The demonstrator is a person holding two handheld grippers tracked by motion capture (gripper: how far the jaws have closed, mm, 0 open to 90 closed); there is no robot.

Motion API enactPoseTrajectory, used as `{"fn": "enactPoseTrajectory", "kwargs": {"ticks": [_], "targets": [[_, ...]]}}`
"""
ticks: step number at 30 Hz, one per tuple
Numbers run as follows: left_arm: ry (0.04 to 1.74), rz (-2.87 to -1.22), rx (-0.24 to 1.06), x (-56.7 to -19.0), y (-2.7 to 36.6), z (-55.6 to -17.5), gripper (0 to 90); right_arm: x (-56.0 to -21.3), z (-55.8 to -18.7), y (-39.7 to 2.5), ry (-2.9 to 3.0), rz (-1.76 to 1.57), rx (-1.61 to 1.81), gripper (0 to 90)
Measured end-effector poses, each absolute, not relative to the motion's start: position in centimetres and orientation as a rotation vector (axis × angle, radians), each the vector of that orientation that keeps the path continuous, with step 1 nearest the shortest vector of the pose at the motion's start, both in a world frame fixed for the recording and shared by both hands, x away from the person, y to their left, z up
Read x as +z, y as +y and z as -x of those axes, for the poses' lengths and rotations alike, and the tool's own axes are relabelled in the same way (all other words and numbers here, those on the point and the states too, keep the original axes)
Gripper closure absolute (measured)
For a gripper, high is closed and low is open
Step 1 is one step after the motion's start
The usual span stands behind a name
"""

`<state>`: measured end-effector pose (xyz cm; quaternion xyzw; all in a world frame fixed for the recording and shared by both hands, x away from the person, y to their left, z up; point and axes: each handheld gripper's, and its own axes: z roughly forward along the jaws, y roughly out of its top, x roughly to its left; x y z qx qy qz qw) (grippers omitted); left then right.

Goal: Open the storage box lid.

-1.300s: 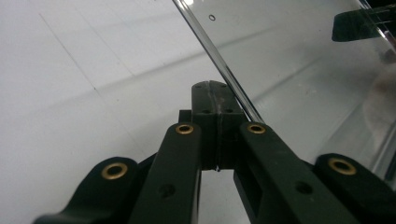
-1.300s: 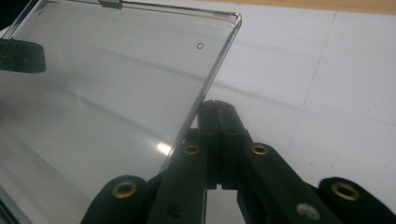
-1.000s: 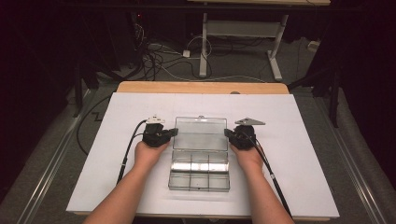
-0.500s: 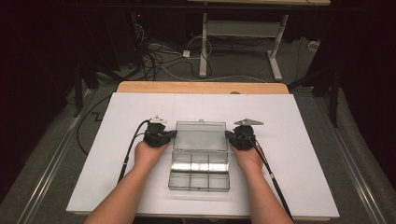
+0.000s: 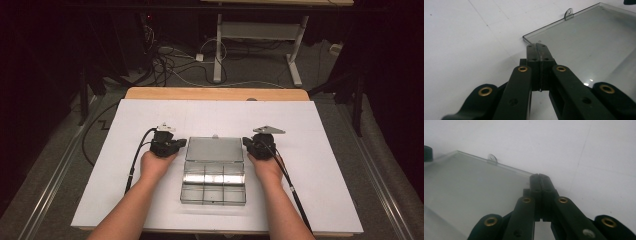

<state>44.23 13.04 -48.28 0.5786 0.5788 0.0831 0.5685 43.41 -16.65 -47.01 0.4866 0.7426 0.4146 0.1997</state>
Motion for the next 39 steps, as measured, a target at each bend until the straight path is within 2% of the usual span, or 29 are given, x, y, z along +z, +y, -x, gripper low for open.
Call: {"fn": "enactPoseTrajectory", "kwargs": {"ticks": [10, 23, 39], "targets": [[1.287, -1.338, 0.198, -48.0, 14.1, -40.9, 87.9, -45.4, -40.2, -16.0, 2.072, -1.265, 1.245, 90.0], [1.216, -1.351, 0.185, -48.4, 16.3, -36.3, 87.8, -46.4, -35.1, -17.0, 2.077, -1.193, 1.266, 90.0], [1.184, -1.357, 0.174, -48.6, 18.0, -32.0, 87.3, -46.8, -31.4, -19.2, 2.106, -1.164, 1.239, 90.0]]}}
